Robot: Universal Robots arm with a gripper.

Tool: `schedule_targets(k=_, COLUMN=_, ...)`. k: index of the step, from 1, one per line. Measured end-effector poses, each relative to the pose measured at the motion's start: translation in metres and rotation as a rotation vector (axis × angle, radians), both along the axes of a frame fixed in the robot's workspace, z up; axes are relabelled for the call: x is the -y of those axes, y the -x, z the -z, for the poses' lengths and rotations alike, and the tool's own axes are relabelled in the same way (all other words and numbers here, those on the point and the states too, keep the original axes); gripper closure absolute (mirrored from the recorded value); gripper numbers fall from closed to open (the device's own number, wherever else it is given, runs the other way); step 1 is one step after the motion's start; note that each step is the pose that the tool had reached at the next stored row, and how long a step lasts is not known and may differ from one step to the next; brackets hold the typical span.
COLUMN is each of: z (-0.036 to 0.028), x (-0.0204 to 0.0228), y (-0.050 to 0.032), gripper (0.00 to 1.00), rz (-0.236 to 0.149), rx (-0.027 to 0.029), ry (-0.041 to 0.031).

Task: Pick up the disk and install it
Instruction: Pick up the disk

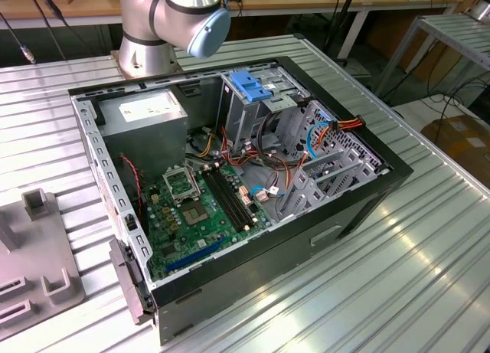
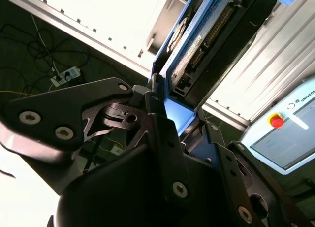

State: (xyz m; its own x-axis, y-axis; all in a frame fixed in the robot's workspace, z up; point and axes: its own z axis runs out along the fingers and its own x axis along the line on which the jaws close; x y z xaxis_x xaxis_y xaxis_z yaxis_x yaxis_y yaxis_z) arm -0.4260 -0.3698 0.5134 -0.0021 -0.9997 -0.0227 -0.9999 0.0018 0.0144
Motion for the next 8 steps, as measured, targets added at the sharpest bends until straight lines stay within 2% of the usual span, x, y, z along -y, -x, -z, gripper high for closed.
schedule_targets(k=8, z=0.0, x=0.0, y=-0.0114, gripper=0.63, rz=0.0, rx=0.0, ry=0.0)
